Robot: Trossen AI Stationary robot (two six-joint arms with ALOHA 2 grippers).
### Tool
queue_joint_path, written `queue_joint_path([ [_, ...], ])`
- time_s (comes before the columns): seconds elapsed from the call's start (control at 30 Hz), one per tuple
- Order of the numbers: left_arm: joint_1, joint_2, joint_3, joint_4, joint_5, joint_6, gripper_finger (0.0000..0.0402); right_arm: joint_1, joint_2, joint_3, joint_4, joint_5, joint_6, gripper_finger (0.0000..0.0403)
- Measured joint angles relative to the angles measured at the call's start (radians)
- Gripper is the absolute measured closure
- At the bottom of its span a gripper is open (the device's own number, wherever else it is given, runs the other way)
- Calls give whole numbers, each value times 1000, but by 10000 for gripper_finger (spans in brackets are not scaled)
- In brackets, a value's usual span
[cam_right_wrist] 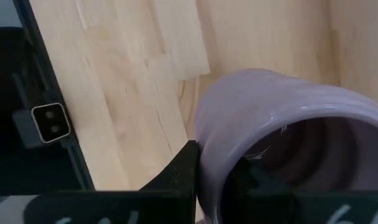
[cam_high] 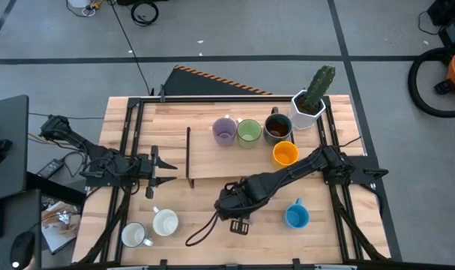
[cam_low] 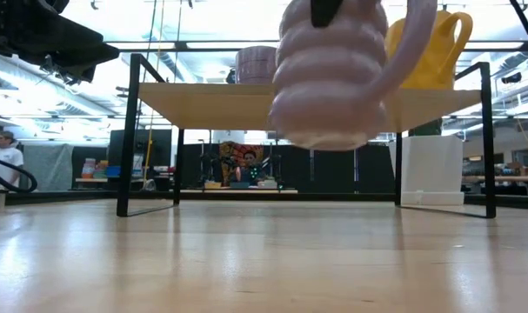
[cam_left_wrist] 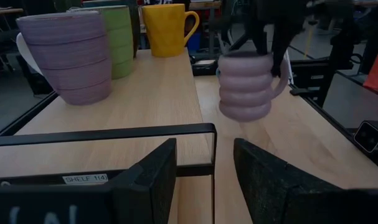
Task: Place coffee mugs
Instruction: Put the purple mug on the shelf
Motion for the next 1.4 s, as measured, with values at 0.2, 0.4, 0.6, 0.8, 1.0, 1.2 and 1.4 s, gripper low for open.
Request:
queue_joint_path([
  [0.2, 0, 0, 0, -7, 0, 0, 237, -5, 0, 116, -72, 2, 7, 359],
  [0.4, 0, 0, 0, -13, 0, -7, 237, -18, -15, 194, -176, 20, 7, 359],
  [0.6, 0, 1, 0, -14, 0, -7, 237, -47, -38, 194, -239, 28, -10, 359],
  [0.8, 0, 1, 0, -20, 0, -8, 237, -76, -55, 195, -230, 29, -42, 359],
  [1.0, 0, 1, 0, -20, 0, -8, 237, -89, -100, 195, -231, 40, -62, 359],
  [1.2, 0, 1, 0, -21, 0, -8, 237, -107, -126, 195, -231, 62, -65, 359],
  [1.4, 0, 1, 0, -20, 0, -8, 237, -145, -126, 195, -230, 66, -66, 359],
])
